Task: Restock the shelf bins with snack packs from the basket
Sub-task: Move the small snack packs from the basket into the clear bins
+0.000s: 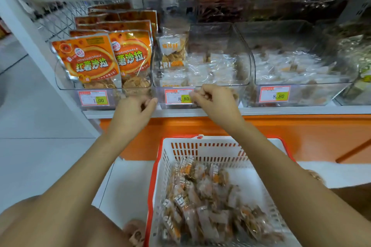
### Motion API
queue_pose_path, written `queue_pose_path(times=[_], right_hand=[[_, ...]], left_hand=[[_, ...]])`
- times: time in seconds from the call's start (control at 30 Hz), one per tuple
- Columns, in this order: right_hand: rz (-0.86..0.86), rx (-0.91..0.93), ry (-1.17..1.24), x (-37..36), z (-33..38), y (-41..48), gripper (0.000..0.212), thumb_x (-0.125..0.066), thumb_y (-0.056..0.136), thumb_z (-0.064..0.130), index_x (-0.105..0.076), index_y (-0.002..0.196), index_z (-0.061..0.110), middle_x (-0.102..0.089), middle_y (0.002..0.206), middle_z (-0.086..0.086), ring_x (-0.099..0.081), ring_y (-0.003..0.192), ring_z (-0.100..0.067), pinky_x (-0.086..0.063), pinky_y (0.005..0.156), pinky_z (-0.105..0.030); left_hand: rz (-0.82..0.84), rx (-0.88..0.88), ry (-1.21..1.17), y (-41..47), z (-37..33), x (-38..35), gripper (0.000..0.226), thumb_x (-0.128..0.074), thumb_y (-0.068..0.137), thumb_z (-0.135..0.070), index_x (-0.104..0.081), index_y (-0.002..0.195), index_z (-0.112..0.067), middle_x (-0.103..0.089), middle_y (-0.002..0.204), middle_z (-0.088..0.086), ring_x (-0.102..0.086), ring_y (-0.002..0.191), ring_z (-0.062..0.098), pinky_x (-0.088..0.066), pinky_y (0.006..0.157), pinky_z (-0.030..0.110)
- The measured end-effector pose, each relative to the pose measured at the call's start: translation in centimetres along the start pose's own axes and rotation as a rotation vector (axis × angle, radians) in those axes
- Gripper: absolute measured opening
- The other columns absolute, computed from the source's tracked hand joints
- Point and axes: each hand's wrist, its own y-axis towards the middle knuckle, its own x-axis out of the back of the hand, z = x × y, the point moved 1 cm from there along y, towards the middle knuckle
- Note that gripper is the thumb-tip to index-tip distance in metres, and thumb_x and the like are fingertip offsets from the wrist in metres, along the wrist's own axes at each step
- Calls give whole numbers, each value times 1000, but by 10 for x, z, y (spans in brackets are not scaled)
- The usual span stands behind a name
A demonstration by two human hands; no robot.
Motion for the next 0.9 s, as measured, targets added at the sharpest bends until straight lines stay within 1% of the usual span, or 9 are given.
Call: queue_pose_path(times=[0.13, 0.23, 0.3, 0.43, 0.5, 0.57, 0.67, 0.8, 0.9], right_hand=[[254, -248, -144, -20, -54, -50, 38, -58, 92, 33, -41, 63, 17, -41, 57, 2, -39, 53, -11, -34, 52, -24], [501, -408, -276, -47, -101, -92, 28, -57, 93, 30, -56, 70, 14, -49, 63, 0, -50, 63, -15, -40, 58, -24], [640, -468, -306, -70, -128, -124, 23, -55, 91, 26, -54, 71, 14, -49, 66, 2, -56, 77, -19, -40, 62, -22], [832, -460, -360, -107, -153, -175, 27, -39, 98, 23, -60, 106, 8, -60, 107, -9, -51, 103, -22, -36, 98, -38], [863, -407, -367, -116, -158, -185, 25, -33, 100, 19, -55, 90, 13, -59, 89, -2, -50, 91, -19, -35, 100, -39], [872, -412, -320, -117, -161, -186, 24, -31, 101, 18, -52, 89, 13, -60, 90, -6, -46, 84, -17, -39, 89, -33], [876, -432, -236, -116, -170, -187, 23, -38, 99, 19, -56, 88, 10, -61, 94, -15, -48, 79, -17, -39, 71, -28], [823, -468, -187, -119, -177, -196, 17, -48, 94, 25, -60, 93, 12, -61, 91, -3, -54, 81, -14, -46, 79, -28], [819, -477, -191, -122, -174, -196, 17, -50, 93, 27, -59, 90, 13, -57, 85, 0, -52, 75, -12, -47, 78, -28]], left_hand=[[276, 42, 96, -32, 1, -28, 46, -53, 94, -33, -44, 53, -17, -49, 51, 1, -47, 52, 17, -31, 55, 34], [523, 64, 175, -57, 5, -55, 41, -54, 95, -33, -47, 57, -18, -50, 54, -2, -43, 49, 9, -26, 47, 23], [687, 97, 205, -75, 10, -74, 37, -54, 95, -31, -48, 62, -15, -48, 57, 0, -42, 50, 11, -26, 47, 22], [1010, 160, 271, -107, 20, -106, 30, -55, 92, -25, -48, 67, -12, -45, 69, 11, -44, 62, 20, -32, 54, 26], [1112, 194, 321, -121, 21, -117, 29, -57, 90, -27, -49, 66, -12, -48, 71, 7, -48, 63, 19, -40, 59, 29], [1204, 217, 406, -134, 19, -125, 32, -56, 91, -27, -46, 65, -11, -46, 67, 3, -46, 55, 15, -39, 53, 28], [1316, 337, 454, -150, 15, -132, 24, -56, 94, -26, -55, 101, -4, -51, 80, 5, -50, 51, 13, -42, 45, 22], [1290, 422, 437, -157, 12, -135, 44, -60, 92, -21, -47, 129, 0, -55, 87, 6, -60, 59, 16, -54, 59, 26], [1289, 481, 412, -154, 10, -133, 51, -62, 91, -12, -41, 134, 3, -58, 116, 16, -69, 79, 26, -57, 68, 29]])
